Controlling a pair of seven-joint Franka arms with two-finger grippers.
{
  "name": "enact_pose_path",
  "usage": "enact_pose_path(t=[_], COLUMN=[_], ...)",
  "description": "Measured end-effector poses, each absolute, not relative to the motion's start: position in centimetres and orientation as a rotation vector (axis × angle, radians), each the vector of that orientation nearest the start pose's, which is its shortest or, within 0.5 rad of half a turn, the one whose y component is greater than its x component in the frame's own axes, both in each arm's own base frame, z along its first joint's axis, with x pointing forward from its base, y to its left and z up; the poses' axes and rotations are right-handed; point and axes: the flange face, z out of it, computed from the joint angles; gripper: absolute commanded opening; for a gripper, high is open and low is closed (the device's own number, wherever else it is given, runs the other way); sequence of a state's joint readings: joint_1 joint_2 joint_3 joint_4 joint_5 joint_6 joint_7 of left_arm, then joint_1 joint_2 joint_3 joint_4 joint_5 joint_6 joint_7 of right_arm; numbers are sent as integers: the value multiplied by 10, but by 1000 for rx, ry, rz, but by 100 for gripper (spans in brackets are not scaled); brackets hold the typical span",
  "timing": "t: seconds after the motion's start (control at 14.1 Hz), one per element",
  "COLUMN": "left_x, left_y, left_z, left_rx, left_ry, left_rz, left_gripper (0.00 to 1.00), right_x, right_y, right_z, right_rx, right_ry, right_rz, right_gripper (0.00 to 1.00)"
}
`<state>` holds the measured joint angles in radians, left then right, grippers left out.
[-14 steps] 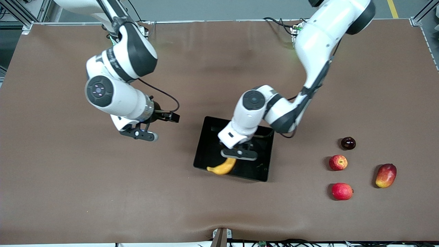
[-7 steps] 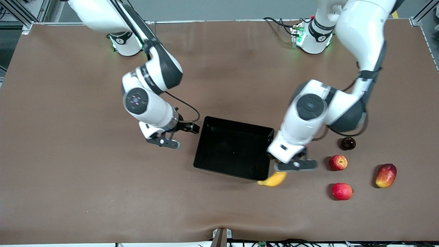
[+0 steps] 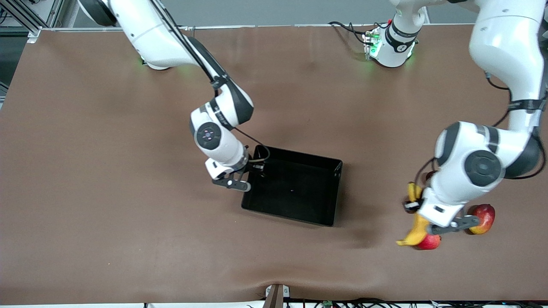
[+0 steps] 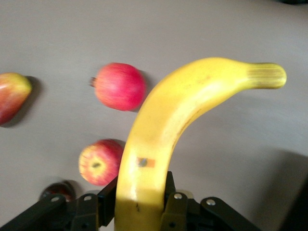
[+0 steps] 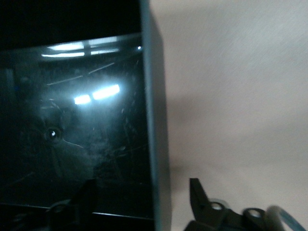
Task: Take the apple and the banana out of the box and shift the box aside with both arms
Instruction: 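Carry the banana toward the fruits while the right gripper grips the tray rim, then lower the banana beside the apple while the right gripper slides the tray away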
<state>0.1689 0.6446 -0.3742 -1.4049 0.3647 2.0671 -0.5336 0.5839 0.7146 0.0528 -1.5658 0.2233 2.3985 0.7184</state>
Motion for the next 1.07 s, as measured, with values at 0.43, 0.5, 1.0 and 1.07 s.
enact_pose_path(t=[0.43,0.5,1.0,1.07], left_x=[722,717,698,698], left_y=[50,70,114,112], left_z=[295,285,229,230], left_rx=[-3040,-3044,-3080,-3081], left_ry=[-277,-239,-215,-233], left_rz=[-236,-220,-185,-193], left_gripper=[0,0,0,0], right_x=[576,579,631,638], right_y=[427,423,307,280], right_z=[234,236,314,330], right_rx=[-2897,-2899,-2960,-2963], right_ry=[379,388,338,319], right_rz=[32,32,197,220], right_gripper=[0,0,0,0])
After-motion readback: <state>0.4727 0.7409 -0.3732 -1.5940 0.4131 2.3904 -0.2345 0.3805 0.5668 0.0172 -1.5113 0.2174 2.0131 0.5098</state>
